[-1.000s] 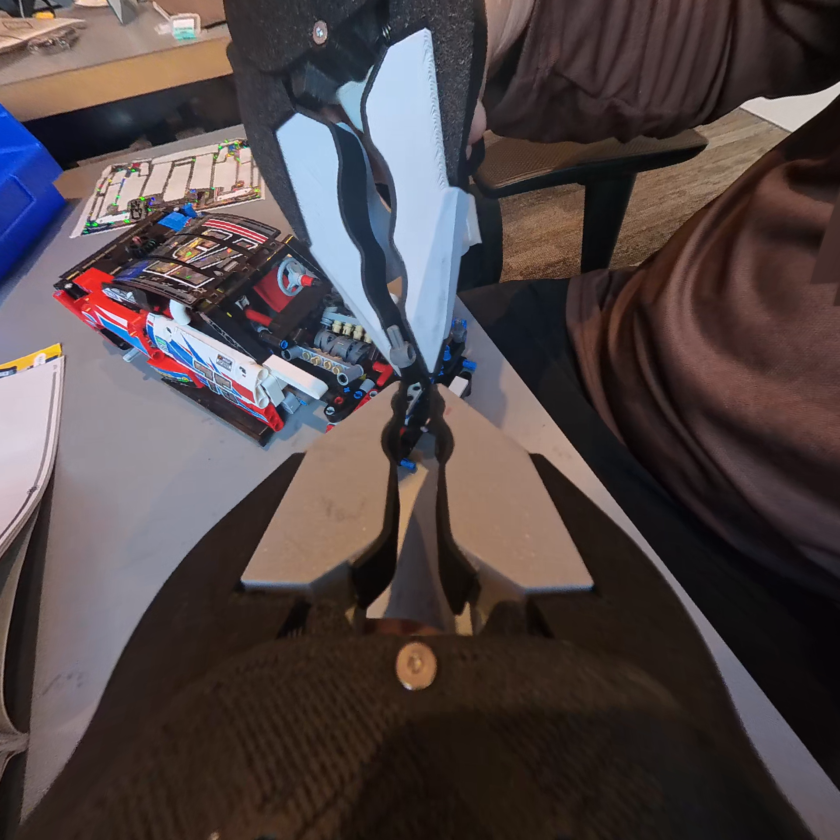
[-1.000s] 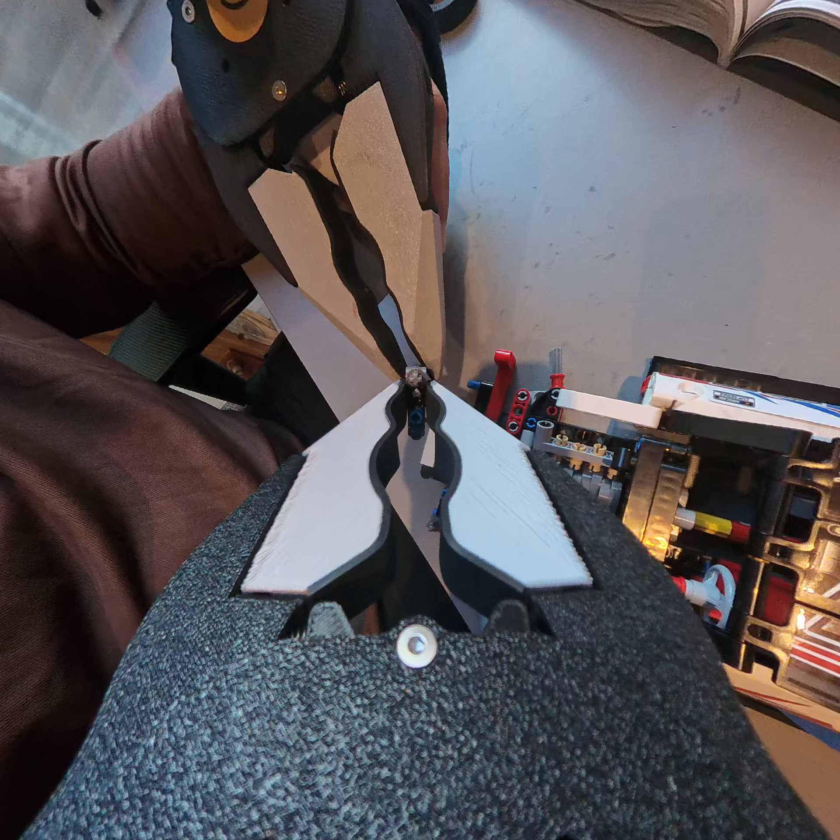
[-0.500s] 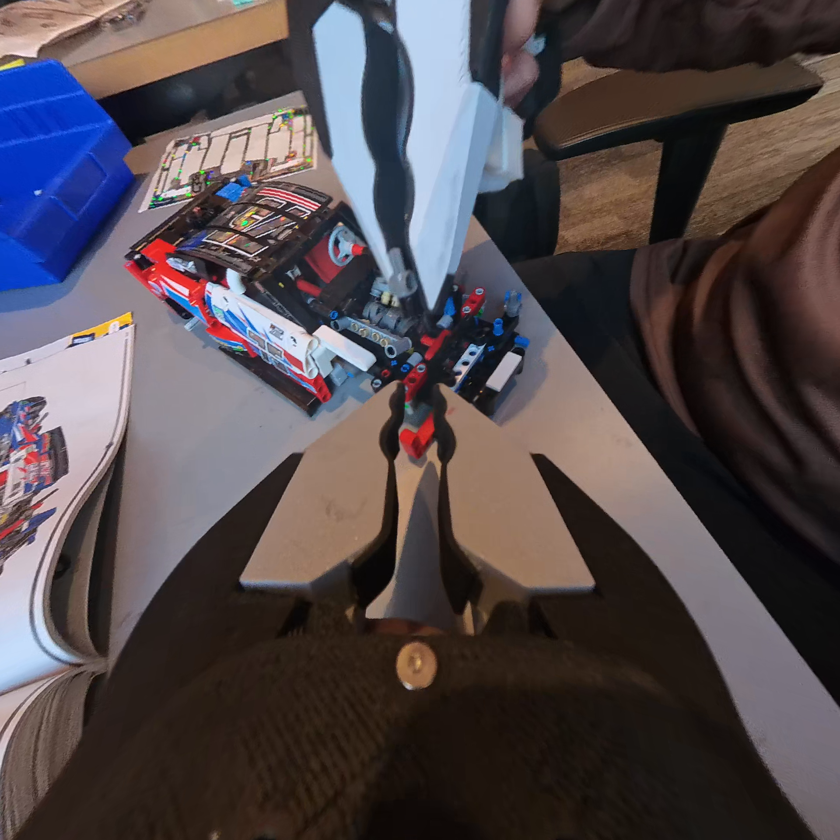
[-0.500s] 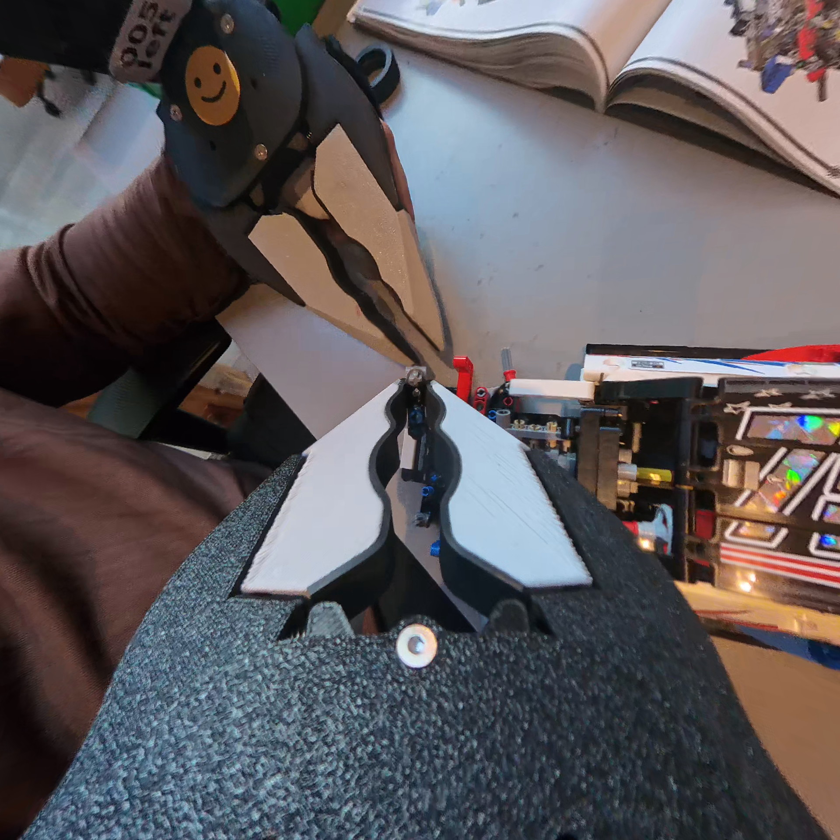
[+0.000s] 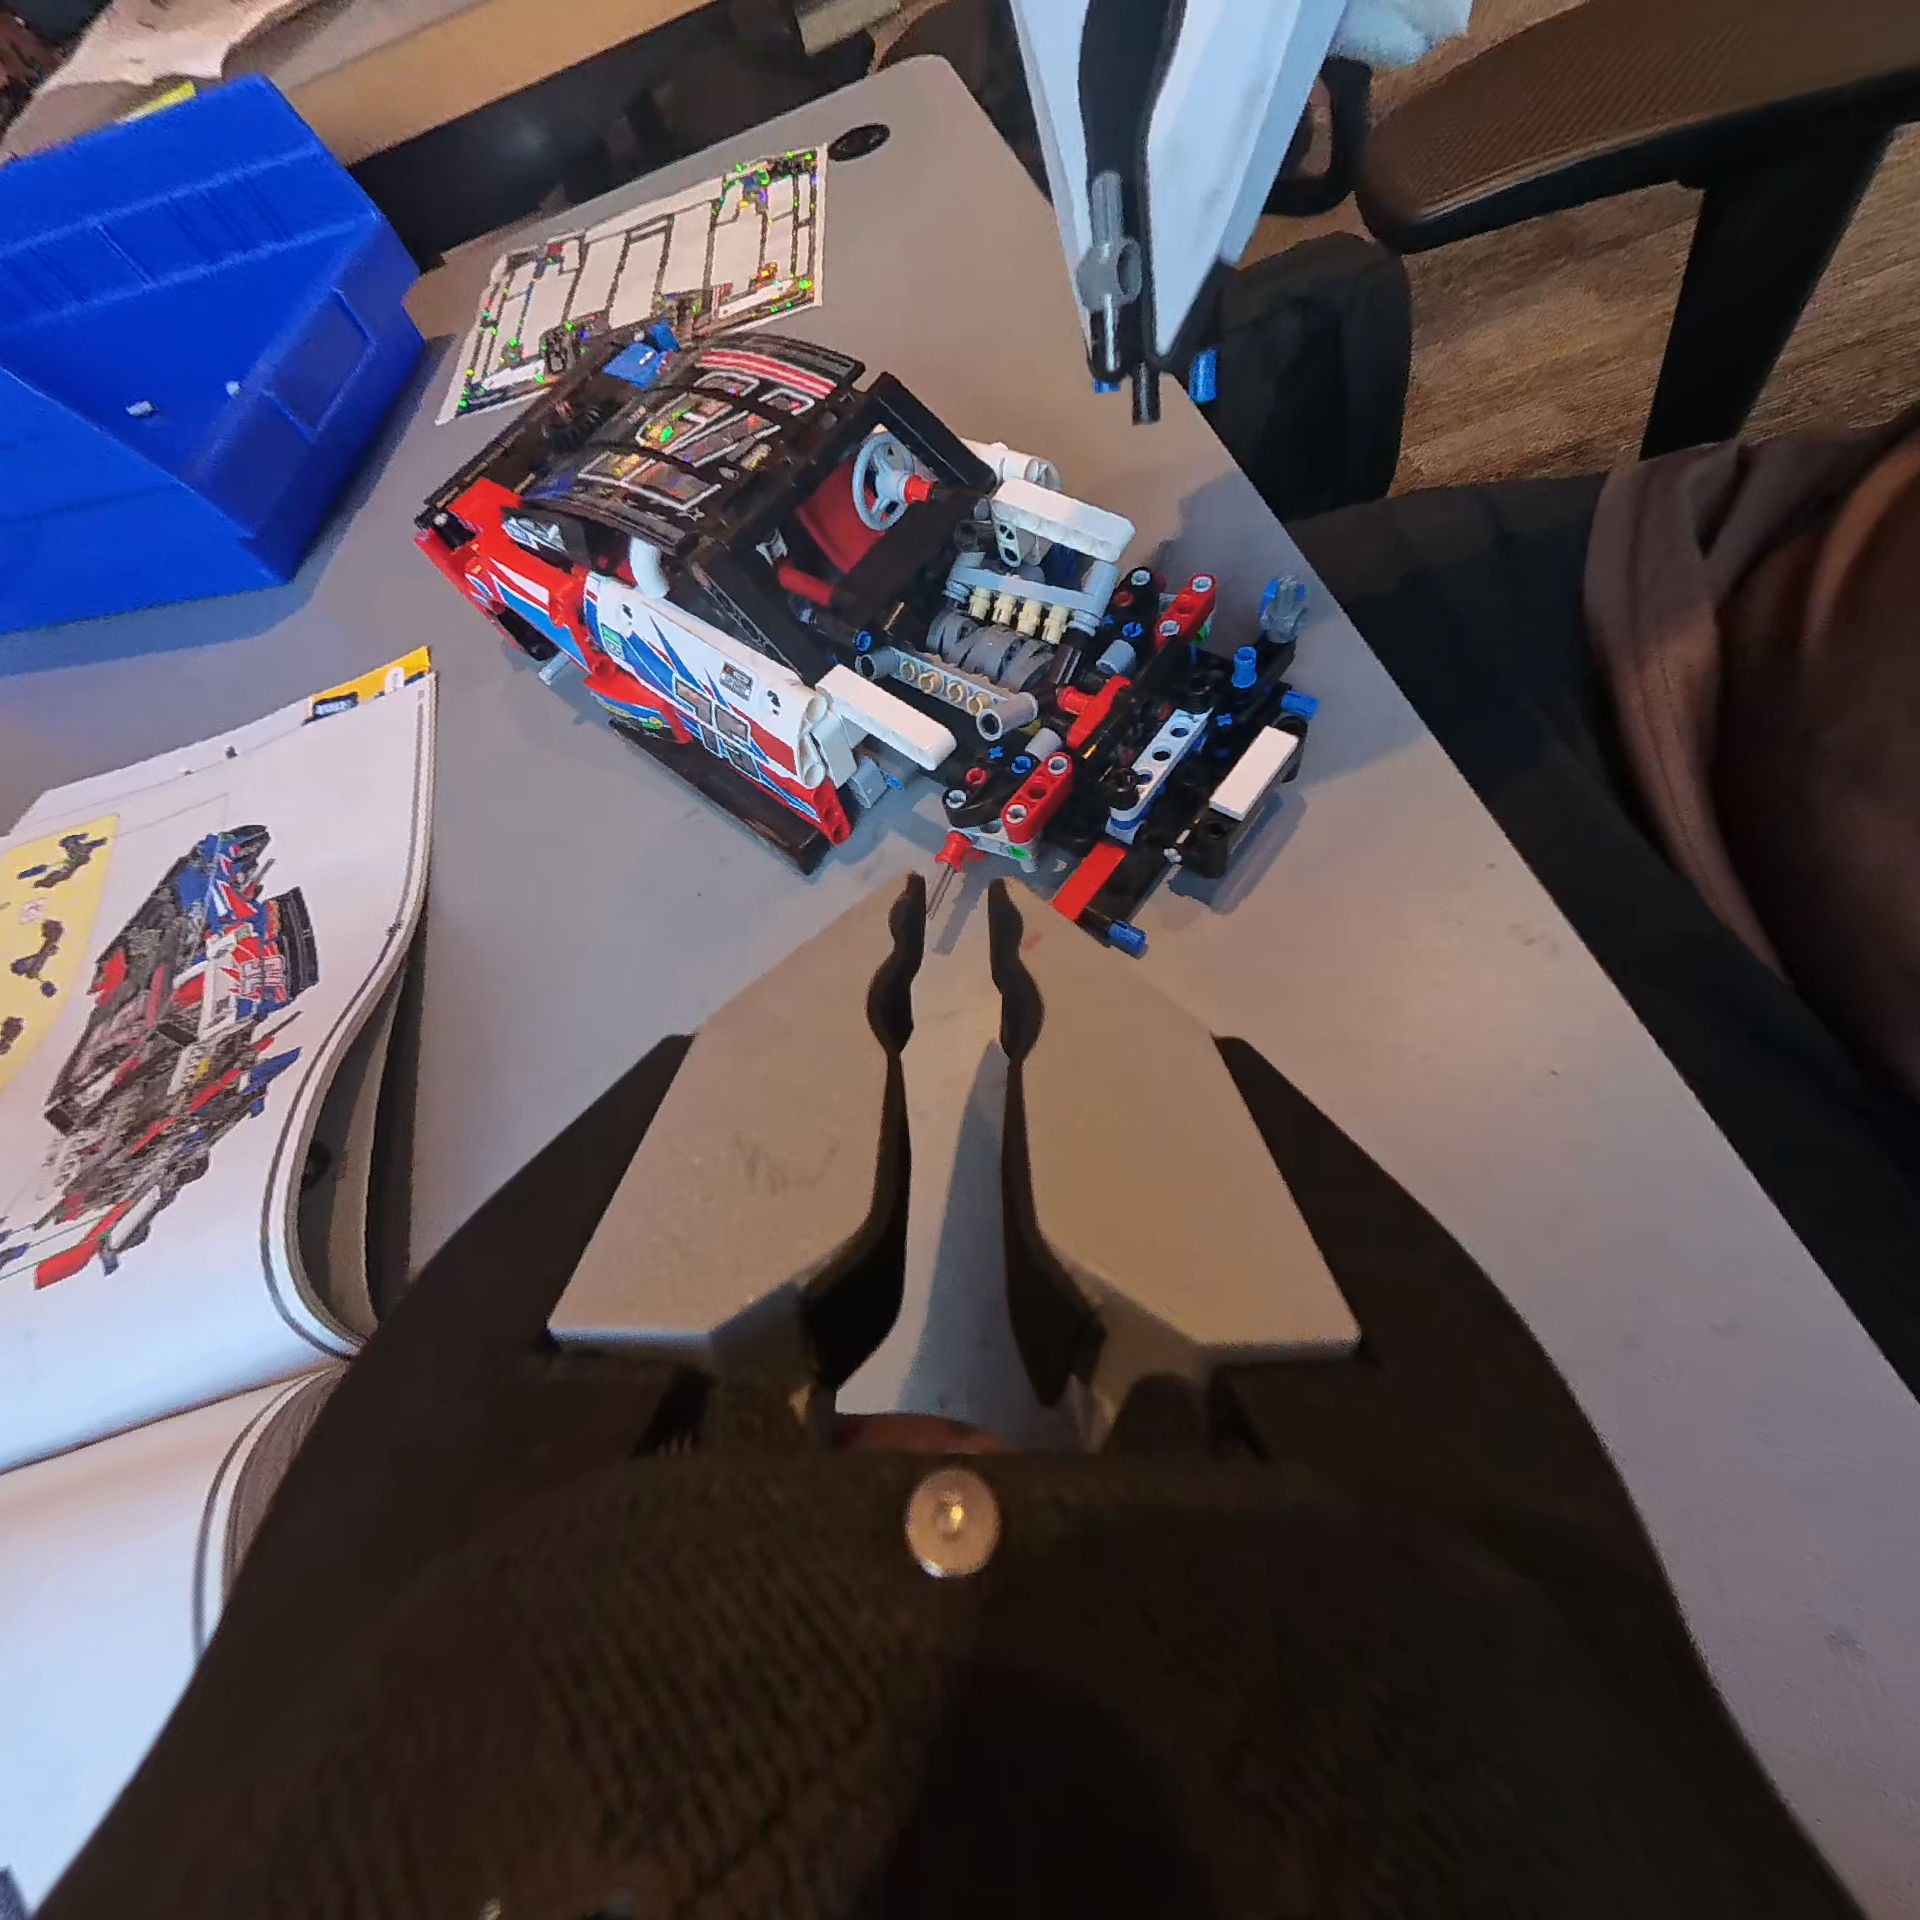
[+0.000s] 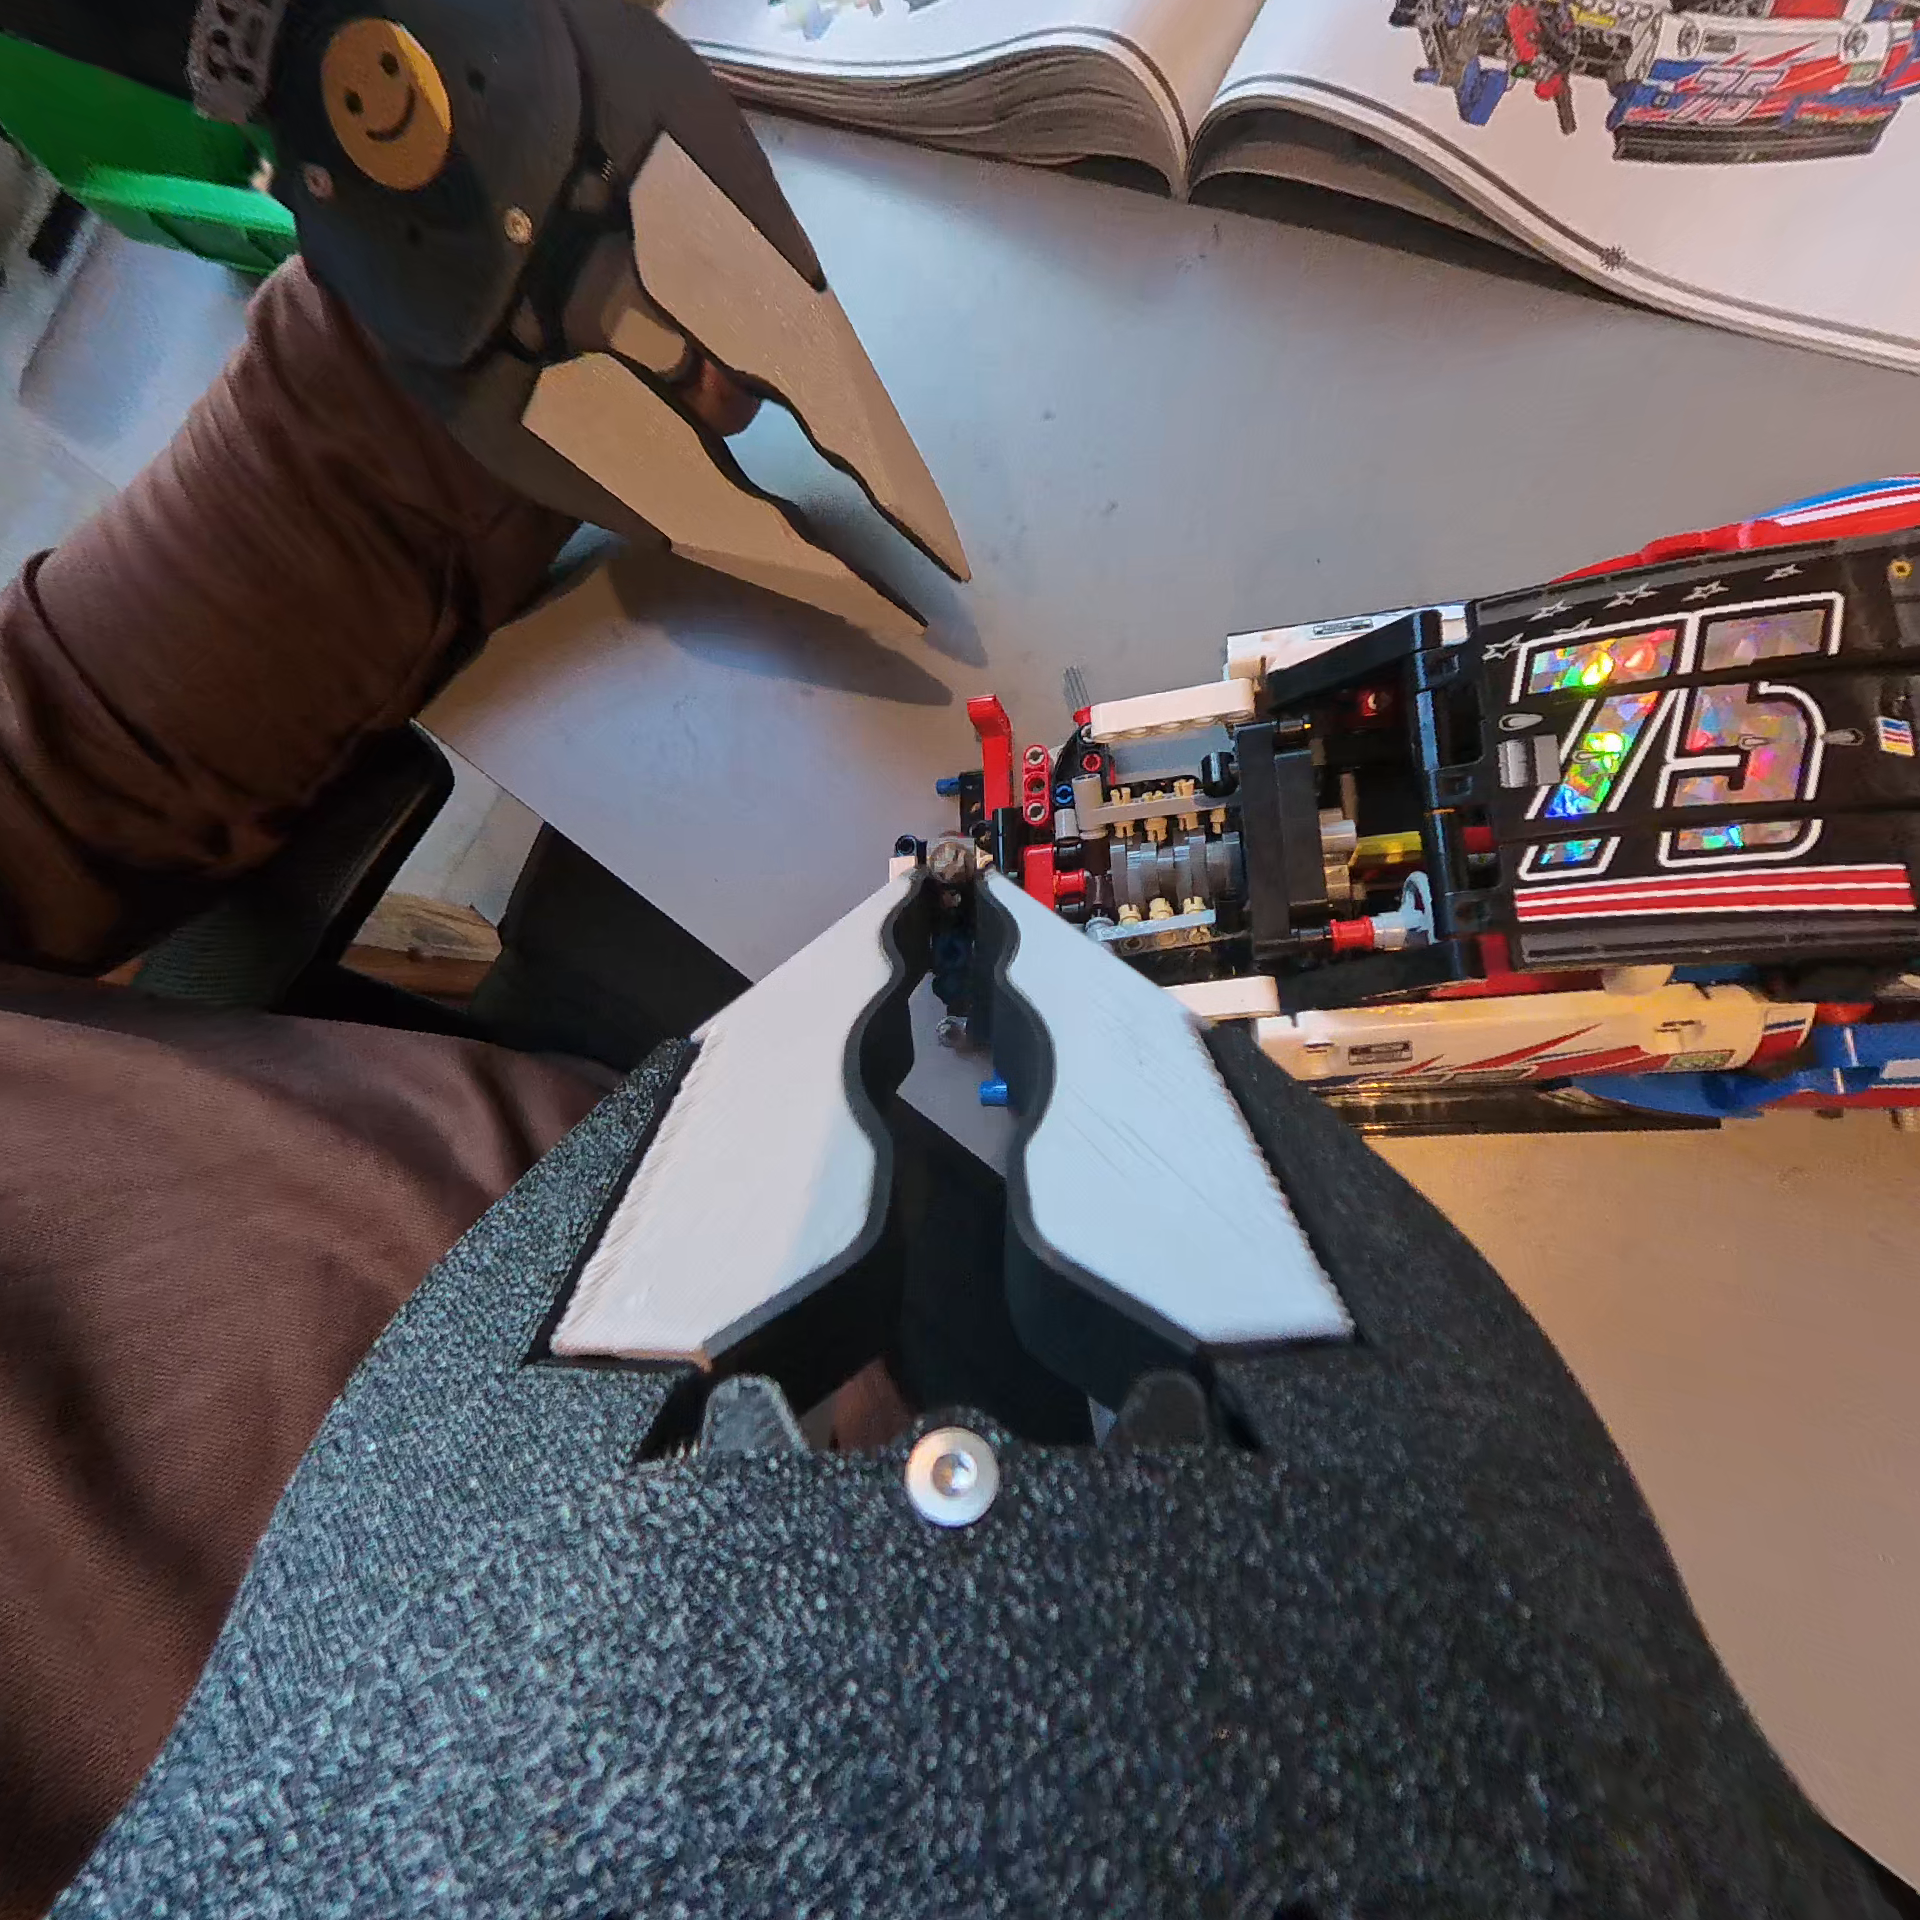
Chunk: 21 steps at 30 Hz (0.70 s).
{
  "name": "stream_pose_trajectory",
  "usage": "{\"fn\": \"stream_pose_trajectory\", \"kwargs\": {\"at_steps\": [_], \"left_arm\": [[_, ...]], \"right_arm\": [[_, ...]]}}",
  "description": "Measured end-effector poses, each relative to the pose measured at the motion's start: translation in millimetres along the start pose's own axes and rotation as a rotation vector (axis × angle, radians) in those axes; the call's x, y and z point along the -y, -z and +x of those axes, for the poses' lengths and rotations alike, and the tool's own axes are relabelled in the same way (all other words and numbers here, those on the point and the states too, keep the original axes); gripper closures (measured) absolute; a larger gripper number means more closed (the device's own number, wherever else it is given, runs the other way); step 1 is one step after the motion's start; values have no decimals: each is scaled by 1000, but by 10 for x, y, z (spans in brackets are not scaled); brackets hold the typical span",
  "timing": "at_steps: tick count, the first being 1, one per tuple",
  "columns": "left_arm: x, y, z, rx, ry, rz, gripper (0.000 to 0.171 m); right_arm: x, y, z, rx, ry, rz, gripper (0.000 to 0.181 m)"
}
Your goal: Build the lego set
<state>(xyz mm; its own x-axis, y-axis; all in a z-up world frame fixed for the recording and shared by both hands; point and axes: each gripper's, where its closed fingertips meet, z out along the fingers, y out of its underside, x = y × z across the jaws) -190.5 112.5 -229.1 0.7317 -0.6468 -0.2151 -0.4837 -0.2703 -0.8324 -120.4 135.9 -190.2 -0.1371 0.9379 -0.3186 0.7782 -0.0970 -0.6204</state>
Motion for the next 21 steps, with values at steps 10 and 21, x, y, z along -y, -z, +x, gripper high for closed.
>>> {"fn": "stream_pose_trajectory", "kwargs": {"at_steps": [10, 21], "left_arm": [[-97, -123, 124, -38, -34, -60, 161], [-178, -250, 292, -111, -25, -106, 150]], "right_arm": [[-54, -98, 100, 12, -21, 11, 175], [-611, 161, 849, -419, 176, -126, 174]]}}
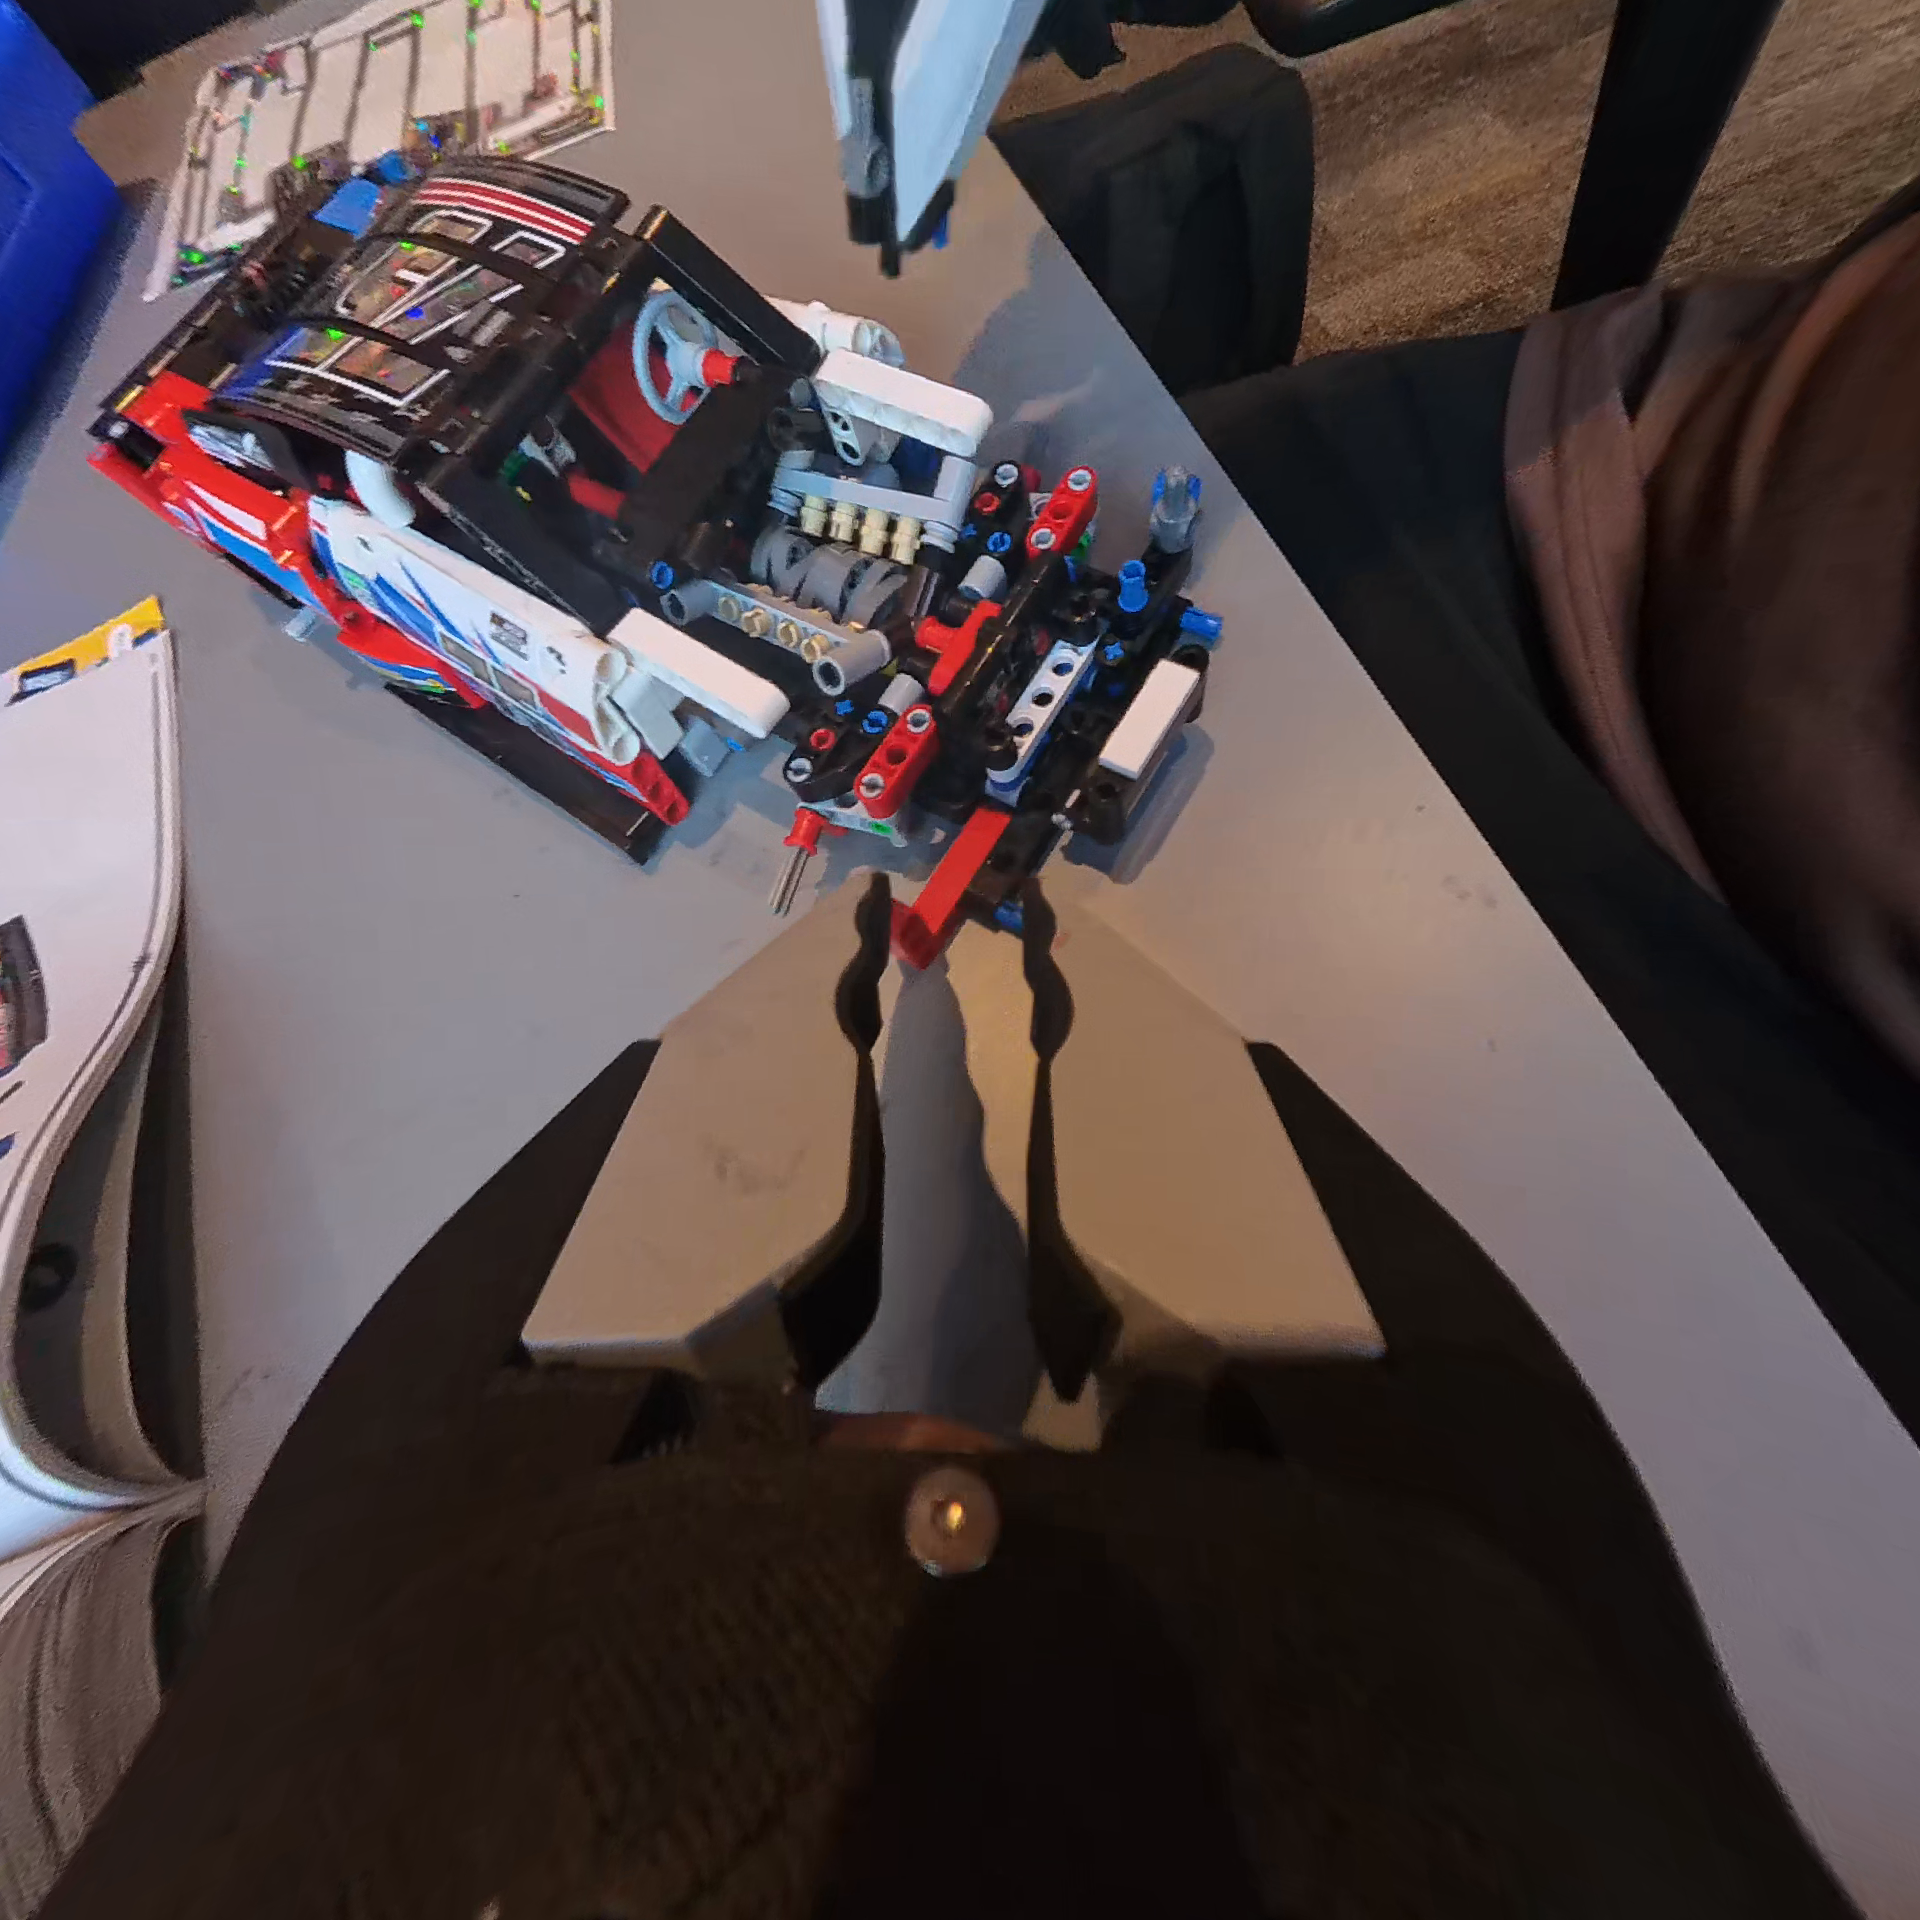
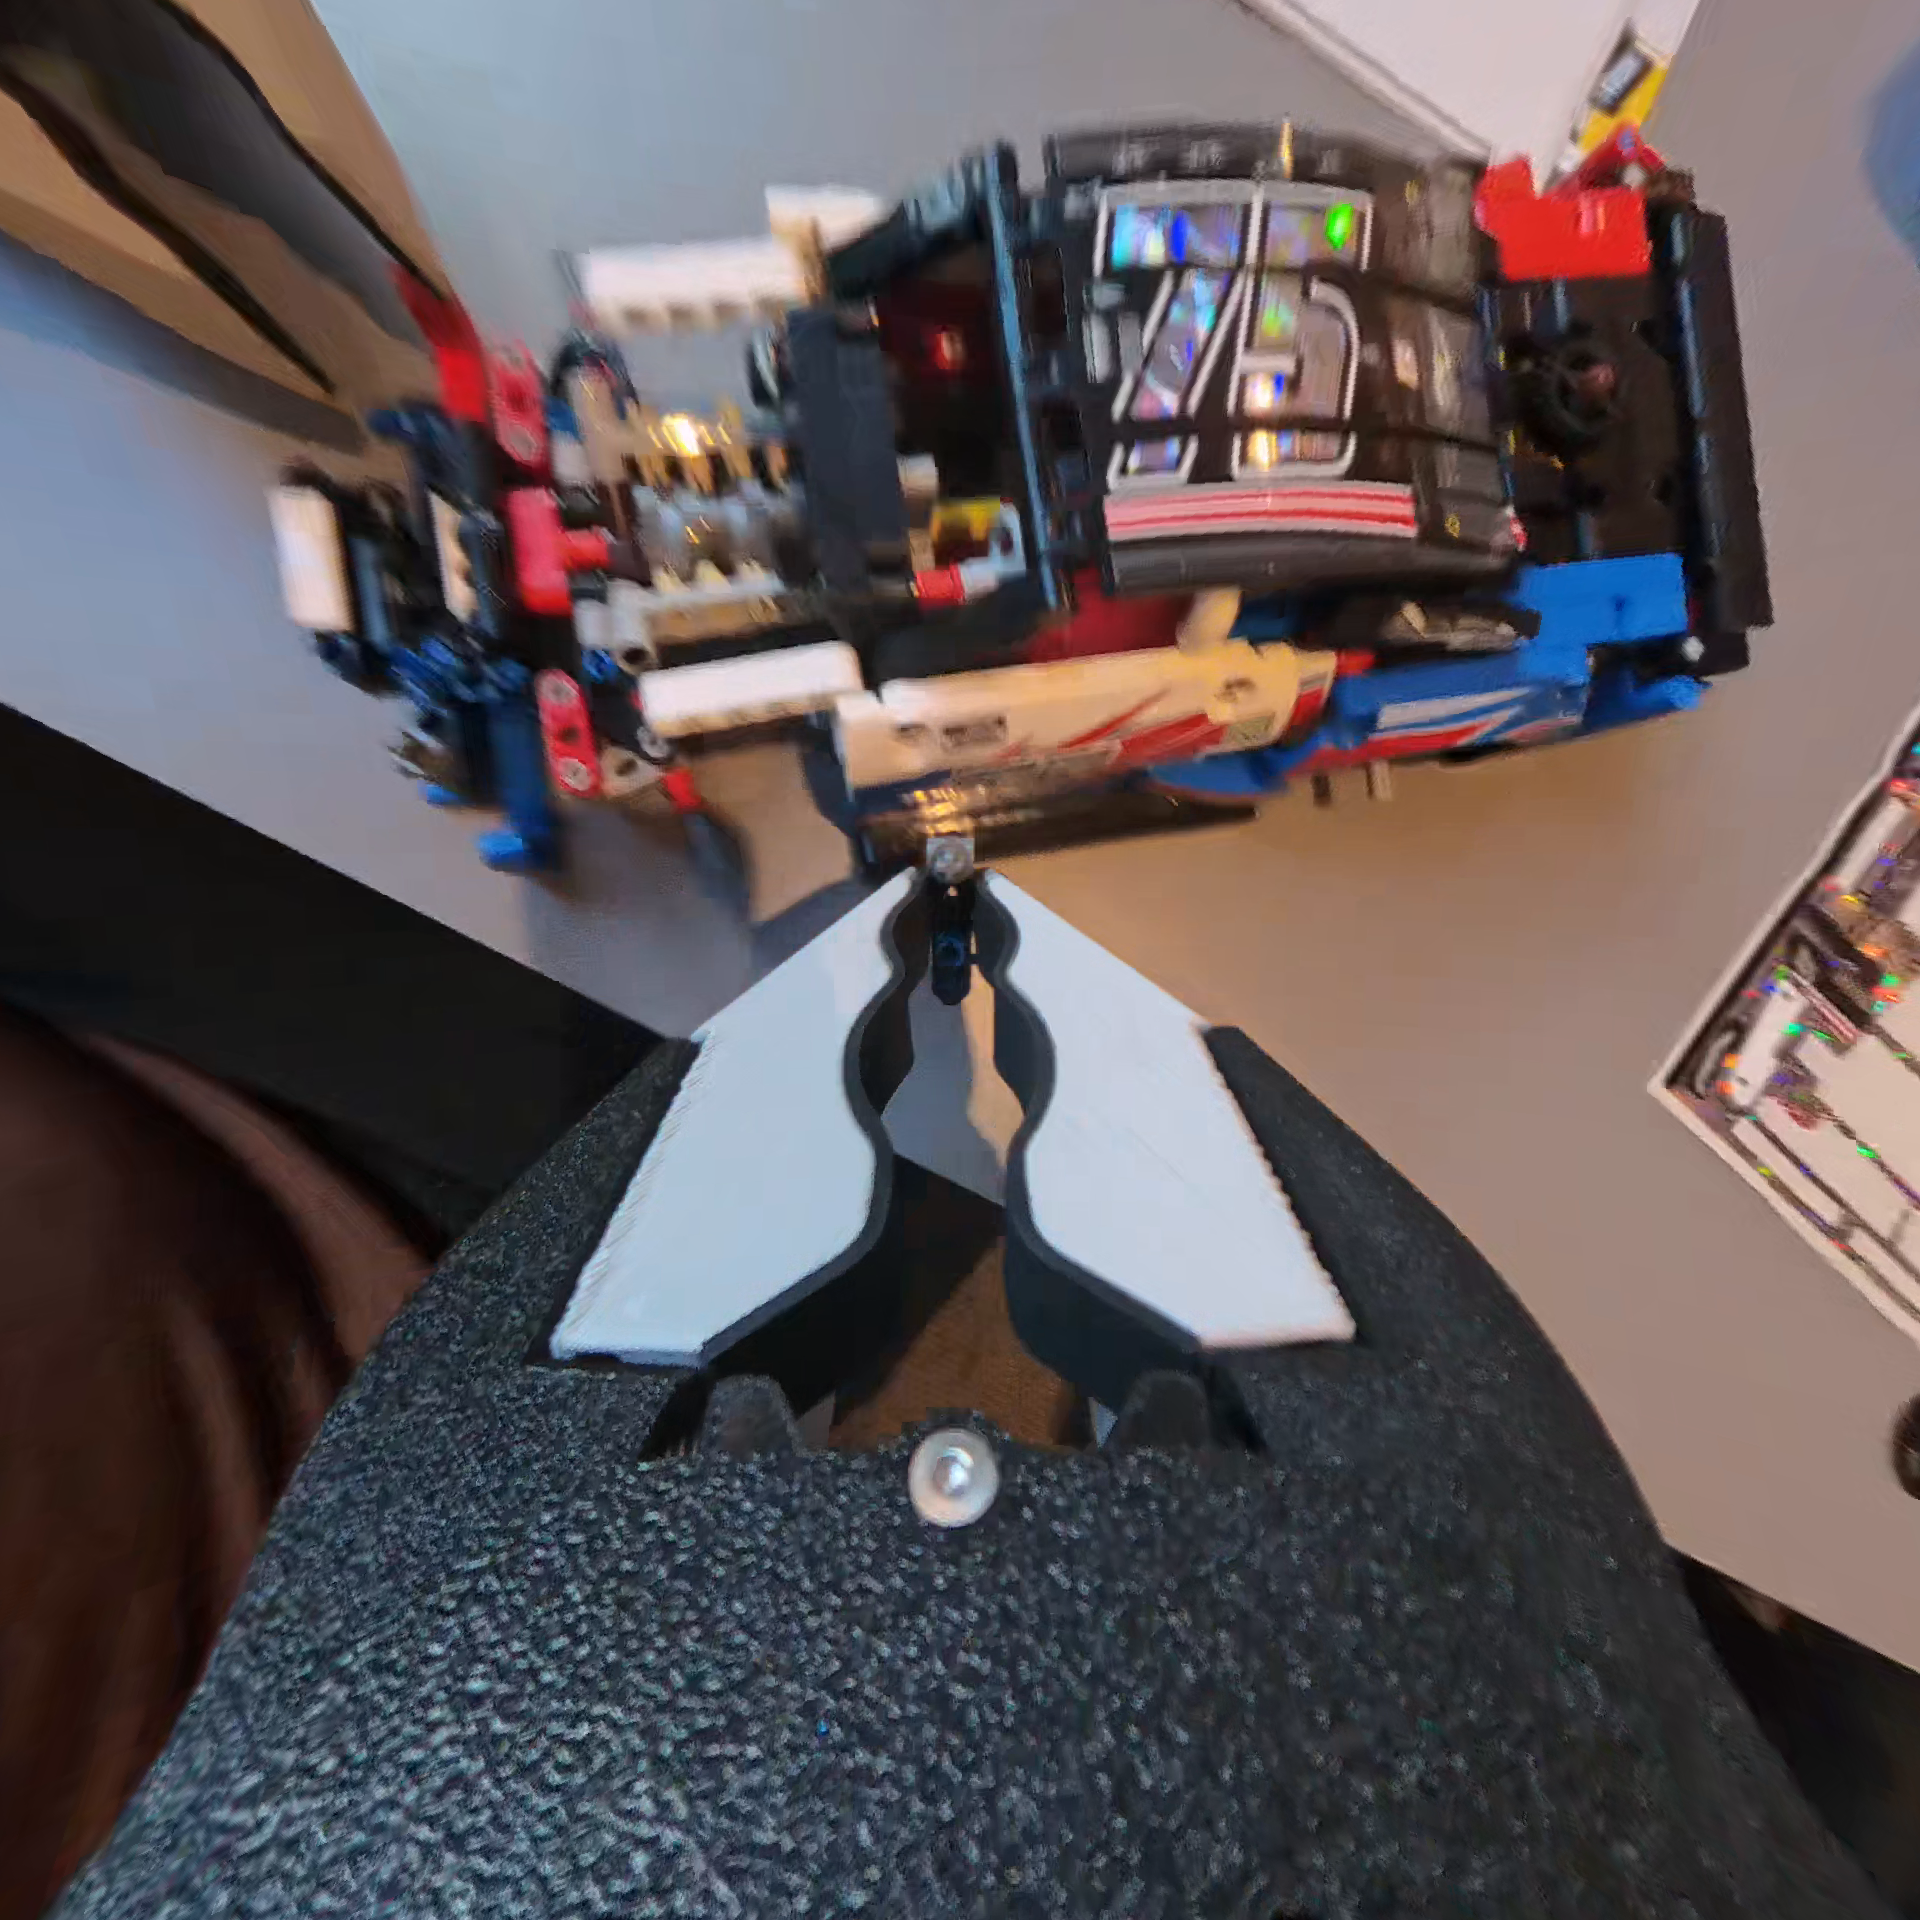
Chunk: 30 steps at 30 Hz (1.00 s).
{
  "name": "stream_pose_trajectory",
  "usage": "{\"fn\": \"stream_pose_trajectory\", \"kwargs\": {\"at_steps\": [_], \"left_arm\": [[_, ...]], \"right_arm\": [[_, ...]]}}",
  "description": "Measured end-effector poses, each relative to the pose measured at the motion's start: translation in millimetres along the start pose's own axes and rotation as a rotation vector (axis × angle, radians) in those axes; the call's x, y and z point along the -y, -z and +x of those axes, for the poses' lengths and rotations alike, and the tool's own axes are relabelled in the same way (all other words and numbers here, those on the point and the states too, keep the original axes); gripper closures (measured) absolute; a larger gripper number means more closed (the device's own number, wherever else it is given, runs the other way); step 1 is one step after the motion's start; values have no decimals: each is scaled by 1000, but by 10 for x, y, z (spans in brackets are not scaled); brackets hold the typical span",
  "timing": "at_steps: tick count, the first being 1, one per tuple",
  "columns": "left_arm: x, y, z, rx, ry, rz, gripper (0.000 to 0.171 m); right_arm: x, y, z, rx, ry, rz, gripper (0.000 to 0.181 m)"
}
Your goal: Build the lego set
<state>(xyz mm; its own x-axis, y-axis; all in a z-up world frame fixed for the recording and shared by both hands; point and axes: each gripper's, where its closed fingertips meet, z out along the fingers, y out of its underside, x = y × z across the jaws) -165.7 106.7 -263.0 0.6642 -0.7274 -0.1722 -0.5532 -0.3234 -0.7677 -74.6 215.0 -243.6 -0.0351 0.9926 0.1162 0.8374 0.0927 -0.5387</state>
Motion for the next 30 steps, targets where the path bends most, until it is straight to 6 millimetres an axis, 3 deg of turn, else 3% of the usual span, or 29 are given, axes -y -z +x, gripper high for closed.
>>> {"fn": "stream_pose_trajectory", "kwargs": {"at_steps": [6, 11, 16, 22, 25, 30], "left_arm": [[-7, -140, 4, 9, 23, -26, 147], [-9, -158, -14, 8, 40, -31, 147], [-13, -165, -14, 1, 49, -34, 146], [-10, -167, -16, -14, 69, -32, 146], [-11, -167, -17, -13, 68, -32, 146], [-10, -168, -18, -11, 64, -33, 146]], "right_arm": [[-287, -246, 194, -152, 223, -63, 169], [-216, -324, 149, -165, 343, 11, 162], [-115, -246, 119, -164, 344, 108, 144], [38, -37, -246, -139, 395, 238, 143], [164, 15, -617, -61, 392, 318, 147], [207, -151, -923, -169, 578, 295, 151]]}}
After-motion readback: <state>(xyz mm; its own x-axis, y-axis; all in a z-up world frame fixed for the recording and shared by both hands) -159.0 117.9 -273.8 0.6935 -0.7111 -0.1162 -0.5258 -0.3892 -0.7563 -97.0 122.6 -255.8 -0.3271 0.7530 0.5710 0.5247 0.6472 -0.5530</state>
